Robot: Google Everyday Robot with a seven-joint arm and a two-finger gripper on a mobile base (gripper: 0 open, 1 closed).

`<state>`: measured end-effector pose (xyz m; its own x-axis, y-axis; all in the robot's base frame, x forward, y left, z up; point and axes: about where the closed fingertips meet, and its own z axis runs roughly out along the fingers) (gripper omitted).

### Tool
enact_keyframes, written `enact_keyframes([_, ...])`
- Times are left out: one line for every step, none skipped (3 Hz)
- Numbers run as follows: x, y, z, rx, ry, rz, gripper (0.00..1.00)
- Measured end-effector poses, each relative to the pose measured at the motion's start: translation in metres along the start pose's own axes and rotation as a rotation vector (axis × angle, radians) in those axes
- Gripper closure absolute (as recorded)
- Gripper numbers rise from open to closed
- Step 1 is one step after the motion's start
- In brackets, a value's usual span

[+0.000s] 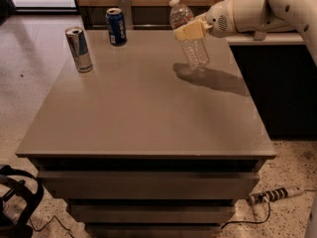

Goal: Place water bottle upright

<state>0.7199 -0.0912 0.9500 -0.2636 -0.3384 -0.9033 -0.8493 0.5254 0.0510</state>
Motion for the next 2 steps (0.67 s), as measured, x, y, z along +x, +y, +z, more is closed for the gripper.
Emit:
enact_keyframes([0.0015,0.0031,-0.0022,0.003,-0.083,-0.087,1.00])
enact_keyframes([0.0035,0.0069,0.0012,0.009,-0.126,-0.141,1.00])
